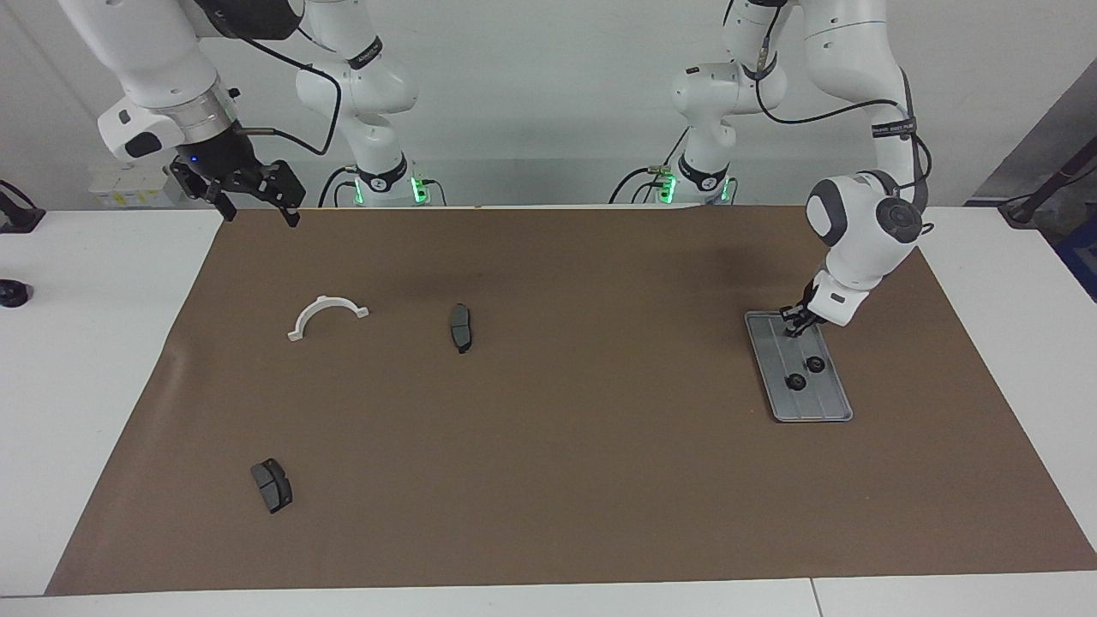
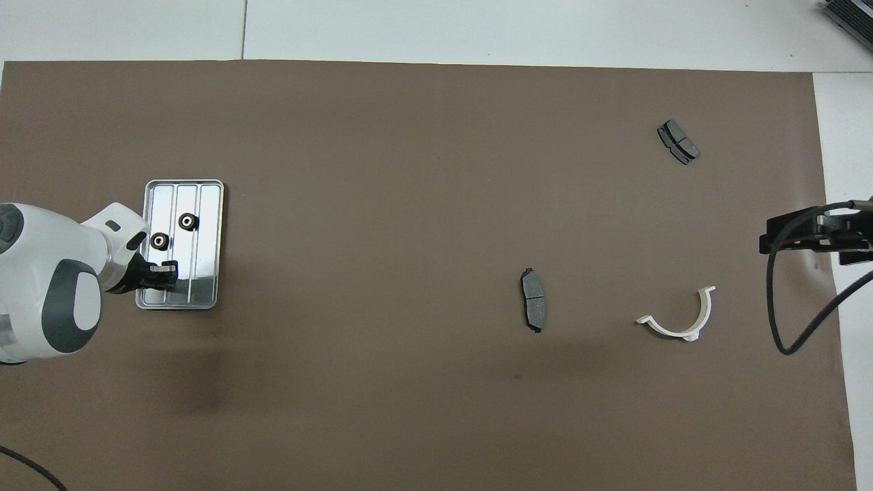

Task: Place bearing gear from tray to pile
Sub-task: 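Close the left gripper on the black gear and lift it, then carry the gear to the table center and open the left gripper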

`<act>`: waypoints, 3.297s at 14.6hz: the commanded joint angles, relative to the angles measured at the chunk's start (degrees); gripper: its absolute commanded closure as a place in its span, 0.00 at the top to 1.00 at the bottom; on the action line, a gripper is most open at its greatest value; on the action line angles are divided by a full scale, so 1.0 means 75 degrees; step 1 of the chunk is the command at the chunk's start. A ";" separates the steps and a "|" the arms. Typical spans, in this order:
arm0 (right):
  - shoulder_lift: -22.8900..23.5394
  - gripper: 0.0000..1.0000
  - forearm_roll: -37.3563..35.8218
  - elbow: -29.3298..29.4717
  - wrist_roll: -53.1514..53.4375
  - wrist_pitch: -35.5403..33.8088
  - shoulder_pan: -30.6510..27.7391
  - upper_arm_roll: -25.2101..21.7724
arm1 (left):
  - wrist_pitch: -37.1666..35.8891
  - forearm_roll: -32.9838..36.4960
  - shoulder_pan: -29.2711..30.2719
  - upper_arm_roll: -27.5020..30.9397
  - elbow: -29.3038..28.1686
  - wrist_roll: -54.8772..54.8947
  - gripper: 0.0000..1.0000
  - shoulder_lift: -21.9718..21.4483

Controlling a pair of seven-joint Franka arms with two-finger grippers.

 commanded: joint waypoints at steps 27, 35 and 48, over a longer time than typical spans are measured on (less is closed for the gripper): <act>-0.0275 1.00 0.0038 -0.0389 0.0057 0.0118 -0.0116 -0.0014 | 0.3601 -0.2186 -0.5535 -0.0248 0.2141 -0.5892 0.00 0.1808; -0.0275 1.00 0.0038 -0.0389 0.0057 0.0118 -0.0116 -0.0014 | 0.4926 -0.2608 -0.5149 -0.1303 0.2129 -0.5844 0.00 0.2254; -0.0275 1.00 0.0038 -0.0389 0.0057 0.0118 -0.0116 -0.0014 | 0.4881 -0.2679 -0.5125 -0.1374 0.2058 -0.5868 0.83 0.2266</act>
